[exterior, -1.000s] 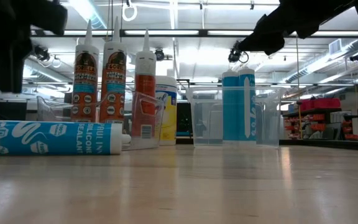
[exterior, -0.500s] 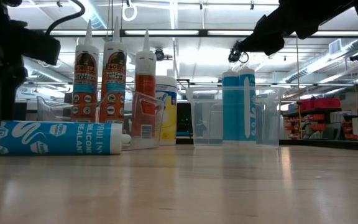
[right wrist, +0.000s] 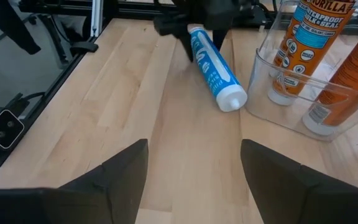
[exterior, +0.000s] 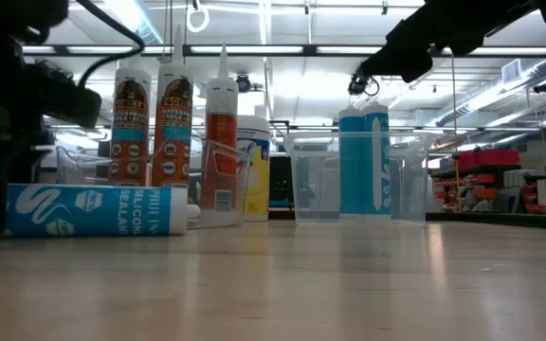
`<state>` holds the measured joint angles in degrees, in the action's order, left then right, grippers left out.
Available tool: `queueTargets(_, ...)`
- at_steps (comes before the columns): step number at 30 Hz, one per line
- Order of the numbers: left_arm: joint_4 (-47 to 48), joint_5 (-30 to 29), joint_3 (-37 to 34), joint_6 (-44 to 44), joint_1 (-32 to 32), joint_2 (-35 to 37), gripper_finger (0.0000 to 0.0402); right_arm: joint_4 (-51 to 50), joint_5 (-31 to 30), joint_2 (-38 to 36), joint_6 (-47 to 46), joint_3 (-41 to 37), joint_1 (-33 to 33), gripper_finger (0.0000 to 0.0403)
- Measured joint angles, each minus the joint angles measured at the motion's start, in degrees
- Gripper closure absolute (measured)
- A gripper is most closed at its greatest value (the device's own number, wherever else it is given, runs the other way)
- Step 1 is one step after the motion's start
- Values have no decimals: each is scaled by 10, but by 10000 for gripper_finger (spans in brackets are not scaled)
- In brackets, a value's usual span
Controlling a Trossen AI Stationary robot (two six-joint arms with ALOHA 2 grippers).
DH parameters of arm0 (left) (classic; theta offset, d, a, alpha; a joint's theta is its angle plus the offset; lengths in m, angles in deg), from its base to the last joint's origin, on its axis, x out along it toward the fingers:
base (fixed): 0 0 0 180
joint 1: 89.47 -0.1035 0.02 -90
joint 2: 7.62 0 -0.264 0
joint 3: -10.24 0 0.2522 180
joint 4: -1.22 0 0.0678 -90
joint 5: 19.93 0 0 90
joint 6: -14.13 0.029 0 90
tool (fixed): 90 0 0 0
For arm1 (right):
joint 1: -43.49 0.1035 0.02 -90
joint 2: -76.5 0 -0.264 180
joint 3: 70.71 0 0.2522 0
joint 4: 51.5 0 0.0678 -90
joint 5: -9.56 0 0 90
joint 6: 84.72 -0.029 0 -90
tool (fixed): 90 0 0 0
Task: Pick & place silicon tubes, Sealant and Lysol wipes
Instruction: Put the blue sealant into the top transparent bin
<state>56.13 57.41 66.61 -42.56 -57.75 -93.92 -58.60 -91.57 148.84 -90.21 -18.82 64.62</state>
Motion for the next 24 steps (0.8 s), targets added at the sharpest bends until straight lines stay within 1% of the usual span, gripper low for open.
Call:
queueTargets(3, -27, 17, 1, 17, -8, -20, 124, 1, 0, 0, -2, 0, 0, 143)
queueTargets(6, -38, 24, 1, 9, -12, -25, 129, 0, 0, 0, -6, 0, 0, 143)
queueTargets(12, -101, 18, 3, -10, -7, -26, 184, 0, 0, 0, -10, 0, 0, 143)
queueTargets(18, -221, 14, 4, -7, -6, -30, 184, 0, 0, 0, -18, 0, 0, 143)
queueTargets(24, -305, -31, 4, 20, -6, -30, 170, 1, 6, 0, -21, 0, 0, 143)
